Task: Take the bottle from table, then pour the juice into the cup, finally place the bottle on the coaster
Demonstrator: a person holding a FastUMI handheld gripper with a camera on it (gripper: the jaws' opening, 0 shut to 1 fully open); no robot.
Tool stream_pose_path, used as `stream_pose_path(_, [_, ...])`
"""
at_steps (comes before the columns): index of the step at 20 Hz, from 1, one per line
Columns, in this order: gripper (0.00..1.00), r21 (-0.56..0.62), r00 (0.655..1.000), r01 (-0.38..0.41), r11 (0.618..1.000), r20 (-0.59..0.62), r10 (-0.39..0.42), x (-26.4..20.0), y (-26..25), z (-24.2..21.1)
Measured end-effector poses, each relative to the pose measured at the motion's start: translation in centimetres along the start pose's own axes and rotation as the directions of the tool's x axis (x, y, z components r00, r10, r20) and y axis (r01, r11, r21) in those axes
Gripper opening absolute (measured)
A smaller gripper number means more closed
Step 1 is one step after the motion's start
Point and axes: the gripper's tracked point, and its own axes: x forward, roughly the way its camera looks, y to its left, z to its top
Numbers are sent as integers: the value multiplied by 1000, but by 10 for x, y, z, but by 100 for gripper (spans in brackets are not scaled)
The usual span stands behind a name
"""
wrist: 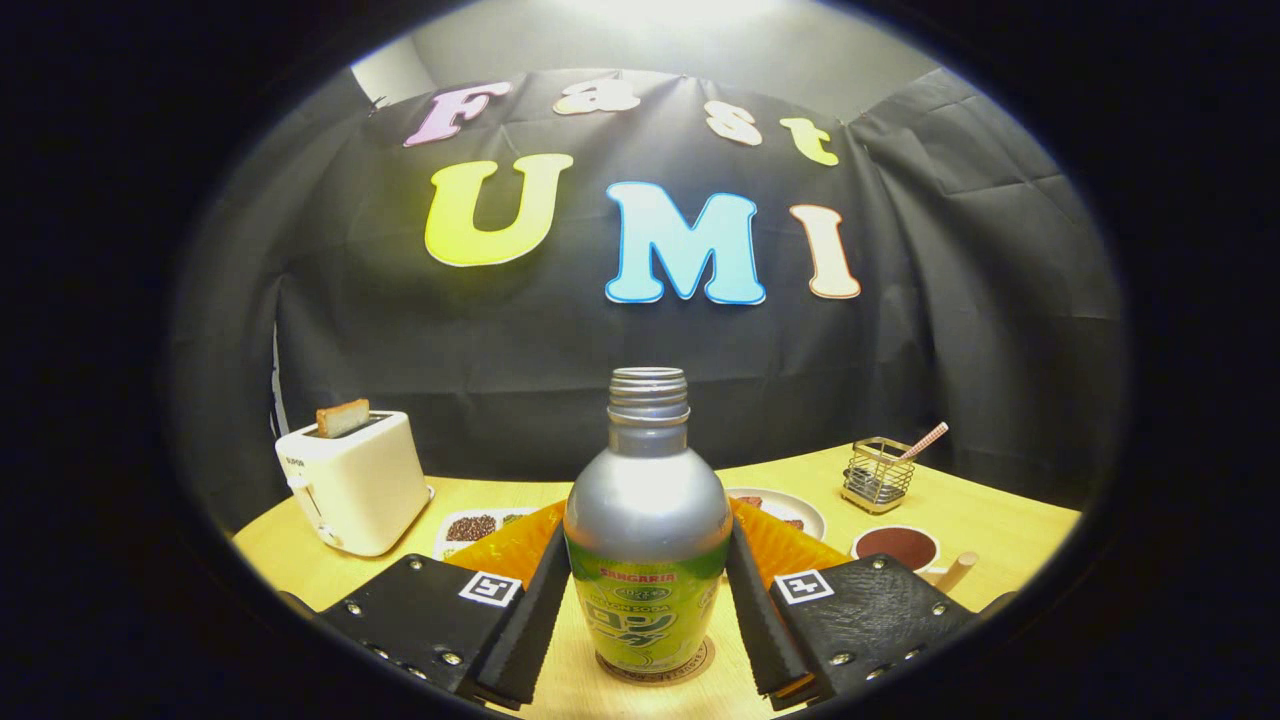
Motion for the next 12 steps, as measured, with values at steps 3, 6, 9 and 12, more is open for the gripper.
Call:
stream_pose_path(3, [78,-4,1000,-4,1000,-6,4,4,0,-7])
stream_pose_path(6, [78,41,1000,-20,999,-3,20,7,1,-16])
stream_pose_path(9, [78,46,1000,-11,999,-14,11,11,-5,-28])
stream_pose_path(12, [78,84,999,-20,996,-27,23,16,-2,-37])
